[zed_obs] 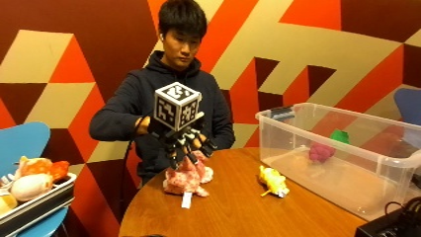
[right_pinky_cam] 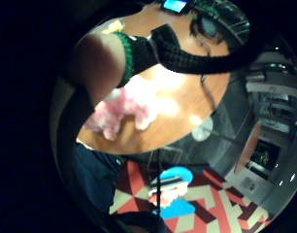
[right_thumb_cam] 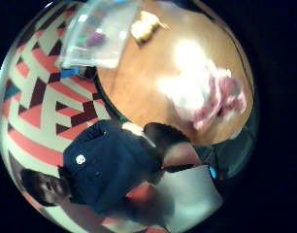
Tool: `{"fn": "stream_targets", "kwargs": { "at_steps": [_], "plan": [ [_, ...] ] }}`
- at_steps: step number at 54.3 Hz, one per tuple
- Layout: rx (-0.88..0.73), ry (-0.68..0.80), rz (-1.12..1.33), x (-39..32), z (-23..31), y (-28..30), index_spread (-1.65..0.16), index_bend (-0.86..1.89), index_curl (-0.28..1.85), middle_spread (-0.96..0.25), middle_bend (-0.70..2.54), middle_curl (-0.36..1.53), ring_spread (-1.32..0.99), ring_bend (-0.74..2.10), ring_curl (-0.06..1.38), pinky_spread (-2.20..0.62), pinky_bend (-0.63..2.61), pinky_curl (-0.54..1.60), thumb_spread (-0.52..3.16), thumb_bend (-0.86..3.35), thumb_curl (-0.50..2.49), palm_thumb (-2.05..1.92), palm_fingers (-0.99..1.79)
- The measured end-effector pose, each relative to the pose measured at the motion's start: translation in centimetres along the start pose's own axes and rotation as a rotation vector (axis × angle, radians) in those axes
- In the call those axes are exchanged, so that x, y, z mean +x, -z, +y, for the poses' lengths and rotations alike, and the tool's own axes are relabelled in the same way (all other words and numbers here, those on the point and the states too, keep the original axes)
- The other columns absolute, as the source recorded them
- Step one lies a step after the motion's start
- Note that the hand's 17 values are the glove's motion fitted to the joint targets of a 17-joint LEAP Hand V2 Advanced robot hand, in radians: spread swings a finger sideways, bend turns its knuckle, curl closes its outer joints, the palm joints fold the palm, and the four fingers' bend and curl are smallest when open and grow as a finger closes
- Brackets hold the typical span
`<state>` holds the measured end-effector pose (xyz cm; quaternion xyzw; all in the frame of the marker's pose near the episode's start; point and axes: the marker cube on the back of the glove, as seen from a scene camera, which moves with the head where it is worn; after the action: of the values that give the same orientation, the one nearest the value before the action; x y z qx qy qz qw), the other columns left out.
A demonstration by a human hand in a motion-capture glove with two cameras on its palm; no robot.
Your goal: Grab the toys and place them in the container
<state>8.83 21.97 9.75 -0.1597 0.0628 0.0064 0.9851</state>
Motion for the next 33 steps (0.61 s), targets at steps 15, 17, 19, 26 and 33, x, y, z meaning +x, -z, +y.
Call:
{"fn": "stream_targets", "kwargs": {
  "at_steps": [15,17,19,26,33],
  "plan": [
    [-0.087,-0.093,-0.068,1.1,-1.8,-8.4,-0.32,0.21,0.41,0.01,0.1,0.25,0.05,0.15,0.18,0.09,1.09,0.44,1.14,0.02,0.36,0.18,-0.12],
    [-0.042,-0.085,-0.081,1.7,-2.2,-8.7,-0.32,0.24,0.42,0.01,0.12,0.24,0.05,0.19,0.19,0.08,1.09,0.44,1.17,0.05,0.37,0.23,-0.02],
    [0.008,-0.081,-0.085,2.0,-2.6,-9.0,-0.32,0.26,0.42,0.0,0.17,0.24,0.04,0.31,0.22,0.03,1.05,0.41,1.19,0.09,0.39,0.32,0.22],
    [0.197,-0.05,-0.09,1.8,-3.9,-9.5,-0.3,0.14,0.37,-0.07,0.29,0.29,-0.14,0.74,0.31,-0.22,1.03,0.38,1.17,0.2,0.49,0.56,0.75],
    [0.243,-0.001,-0.086,0.4,-4.5,-8.1,-0.34,0.35,0.48,-0.15,0.5,0.39,-0.27,0.86,0.41,-0.32,1.0,0.41,0.94,0.2,0.6,0.65,1.01]
  ]
}}
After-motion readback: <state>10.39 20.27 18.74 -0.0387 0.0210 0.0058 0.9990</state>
